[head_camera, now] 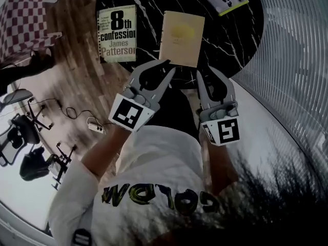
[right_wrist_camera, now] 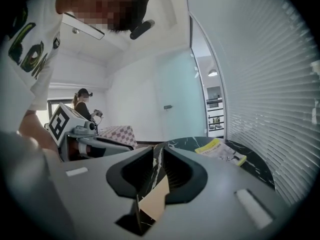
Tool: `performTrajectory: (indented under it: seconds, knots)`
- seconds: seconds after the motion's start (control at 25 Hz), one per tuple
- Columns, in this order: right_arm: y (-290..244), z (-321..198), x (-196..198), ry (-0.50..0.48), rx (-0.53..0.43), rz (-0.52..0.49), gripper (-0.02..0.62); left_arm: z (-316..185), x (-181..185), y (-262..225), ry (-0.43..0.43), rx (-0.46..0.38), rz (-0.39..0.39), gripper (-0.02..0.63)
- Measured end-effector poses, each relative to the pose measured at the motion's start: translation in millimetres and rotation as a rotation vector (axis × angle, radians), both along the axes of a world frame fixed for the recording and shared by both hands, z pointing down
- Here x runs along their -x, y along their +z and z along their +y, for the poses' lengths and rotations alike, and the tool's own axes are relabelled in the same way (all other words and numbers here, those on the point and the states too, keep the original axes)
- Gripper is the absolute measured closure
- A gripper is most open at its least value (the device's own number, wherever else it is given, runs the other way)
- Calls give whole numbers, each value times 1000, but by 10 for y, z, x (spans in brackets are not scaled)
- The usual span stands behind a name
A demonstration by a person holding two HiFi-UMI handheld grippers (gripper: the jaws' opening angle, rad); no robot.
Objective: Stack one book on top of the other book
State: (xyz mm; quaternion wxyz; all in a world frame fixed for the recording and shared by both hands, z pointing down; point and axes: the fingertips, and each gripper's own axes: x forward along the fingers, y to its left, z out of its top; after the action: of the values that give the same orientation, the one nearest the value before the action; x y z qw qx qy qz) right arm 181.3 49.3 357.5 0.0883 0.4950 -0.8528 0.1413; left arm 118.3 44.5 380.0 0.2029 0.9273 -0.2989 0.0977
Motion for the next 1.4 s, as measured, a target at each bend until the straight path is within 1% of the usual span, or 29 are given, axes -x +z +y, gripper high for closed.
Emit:
performTrajectory:
  seconds: [0.32, 0.56, 0.72, 0.84, 0.92, 1.08, 1.16, 1.28, 1.4]
  knots:
    - [605, -109, -48, 17, 73, 4, 478, -110, 6, 560, 0, 41, -31, 522]
    - [1118, -112, -133, 43, 156, 0, 432, -169, -34, 1069, -2, 89, -50, 490]
    - [1457, -99, -167, 48, 219, -8, 397, -182, -27, 1358, -20, 129, -69, 445]
    - [1688, -145, -216, 57, 242, -7, 348, -228, -20, 1597, -34, 147, -98, 407]
    - [1824, -134, -230, 62, 266, -9, 317, -218, -10, 1736, -36, 165, -117, 378]
    - [2092, -107, -257, 72, 328, -26, 274, -174, 18, 1991, -27, 206, -163, 332]
    - [2199, -103, -286, 80, 357, -31, 260, -174, 18, 2076, -26, 215, -181, 318]
    - [2295, -98, -297, 80, 389, -39, 223, -176, 28, 2193, -36, 243, -207, 295]
    - [2366, -94, -267, 68, 413, -42, 193, -195, 44, 2270, -45, 262, -228, 253]
